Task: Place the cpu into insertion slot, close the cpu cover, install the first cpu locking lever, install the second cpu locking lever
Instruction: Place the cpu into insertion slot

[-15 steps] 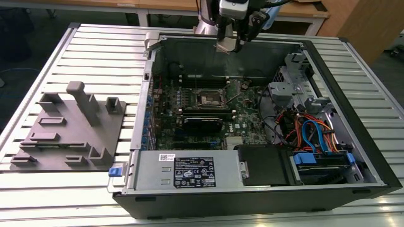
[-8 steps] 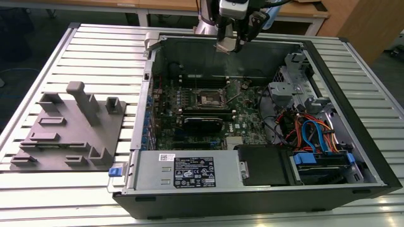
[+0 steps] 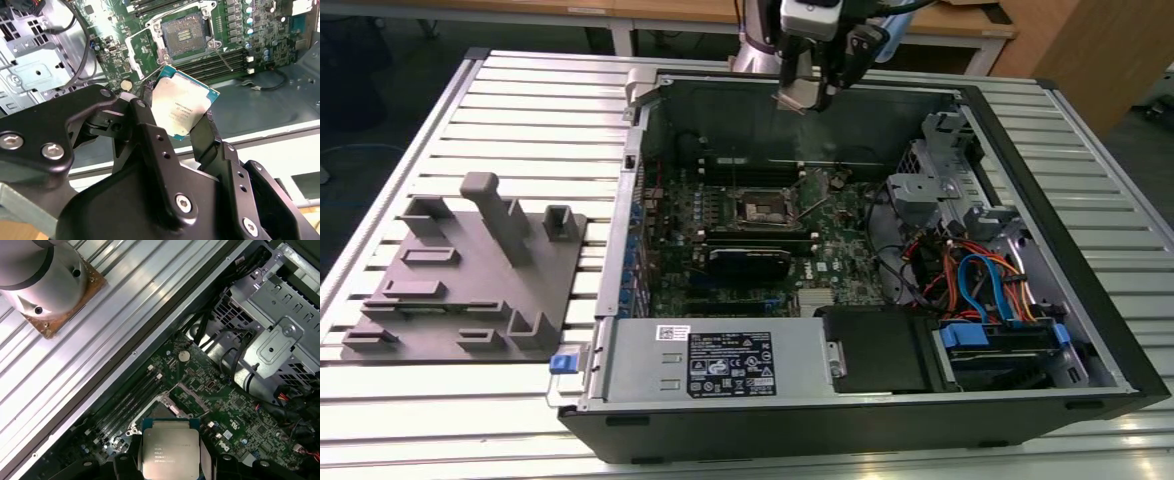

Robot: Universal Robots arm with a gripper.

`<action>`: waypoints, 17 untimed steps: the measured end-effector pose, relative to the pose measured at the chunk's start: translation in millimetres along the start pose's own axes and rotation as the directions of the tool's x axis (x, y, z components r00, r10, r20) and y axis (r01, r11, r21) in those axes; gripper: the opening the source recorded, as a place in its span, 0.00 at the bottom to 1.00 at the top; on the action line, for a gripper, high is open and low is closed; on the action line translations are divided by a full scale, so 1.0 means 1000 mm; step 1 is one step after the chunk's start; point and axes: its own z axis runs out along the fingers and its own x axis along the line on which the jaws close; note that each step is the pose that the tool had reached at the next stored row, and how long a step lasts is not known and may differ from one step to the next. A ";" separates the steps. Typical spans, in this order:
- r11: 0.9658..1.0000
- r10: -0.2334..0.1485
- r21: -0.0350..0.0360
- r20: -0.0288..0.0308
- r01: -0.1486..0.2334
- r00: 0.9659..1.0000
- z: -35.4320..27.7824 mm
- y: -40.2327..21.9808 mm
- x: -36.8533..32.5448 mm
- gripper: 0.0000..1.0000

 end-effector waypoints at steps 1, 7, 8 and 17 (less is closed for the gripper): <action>1.000 0.013 0.000 0.001 -0.013 1.000 0.0000 0.0000 0.0000 0.54; 0.993 0.118 -0.003 0.010 -0.117 0.993 0.0003 0.0000 0.0000 0.54; 0.991 0.136 -0.003 0.012 -0.136 0.991 0.0003 0.0000 0.0000 0.54; 0.956 0.294 -0.009 0.025 -0.294 0.955 0.0010 -0.0001 0.0000 0.54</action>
